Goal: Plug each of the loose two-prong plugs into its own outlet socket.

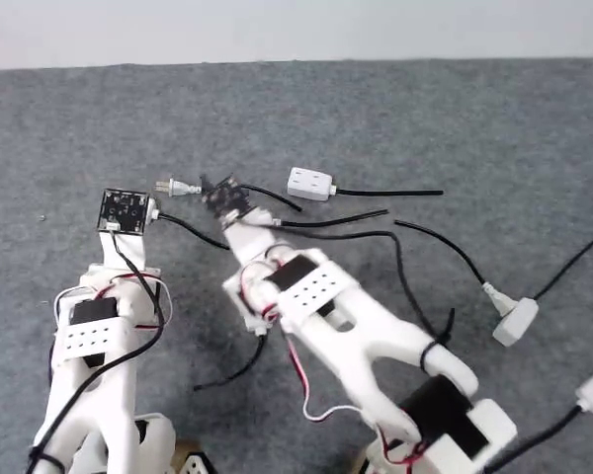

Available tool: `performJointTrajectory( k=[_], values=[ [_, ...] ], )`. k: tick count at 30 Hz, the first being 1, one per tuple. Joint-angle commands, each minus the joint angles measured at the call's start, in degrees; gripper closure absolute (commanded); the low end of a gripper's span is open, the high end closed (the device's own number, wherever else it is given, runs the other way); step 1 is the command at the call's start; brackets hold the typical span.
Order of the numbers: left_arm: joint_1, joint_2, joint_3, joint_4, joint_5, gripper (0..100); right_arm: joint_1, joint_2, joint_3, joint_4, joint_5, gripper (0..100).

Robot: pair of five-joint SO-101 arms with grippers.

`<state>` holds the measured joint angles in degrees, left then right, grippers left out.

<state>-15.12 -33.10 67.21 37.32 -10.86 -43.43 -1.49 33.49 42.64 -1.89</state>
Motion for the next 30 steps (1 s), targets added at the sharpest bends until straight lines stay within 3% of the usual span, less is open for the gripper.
performJointTrajectory(
  k=[1, 6, 12, 17, 19, 22, 30],
  values=[
    [-0.4, -1.6, -2.7, -1.4, 0.6, 99, -4.5, 0.0, -5.3, 5.4, -4.0, 72.4],
    [-2.2, -1.6, -2.9, -1.6, 0.6, 99, -7.3, 0.5, -7.2, 6.9, -7.3, 73.0],
    [-2.5, -1.4, -2.7, -3.3, 0.8, 99, -4.4, 6.4, -6.9, 3.5, -7.2, 73.8],
    [-3.6, -1.5, -2.7, -3.5, 0.9, 99, -2.0, 11.8, -14.2, 10.2, -7.6, 74.2],
    [-3.7, -1.5, -2.7, -3.5, 0.9, 99, -1.9, 14.0, -16.4, 11.7, -7.6, 79.0],
    [-3.7, -1.5, -2.7, -3.5, 0.9, 99, -1.0, 15.4, -18.5, 12.4, -7.1, 98.3],
    [-3.7, -1.3, -2.7, -3.6, 0.9, 99, 11.6, 5.1, -18.9, 21.8, -7.1, 99.1]
  ],
)
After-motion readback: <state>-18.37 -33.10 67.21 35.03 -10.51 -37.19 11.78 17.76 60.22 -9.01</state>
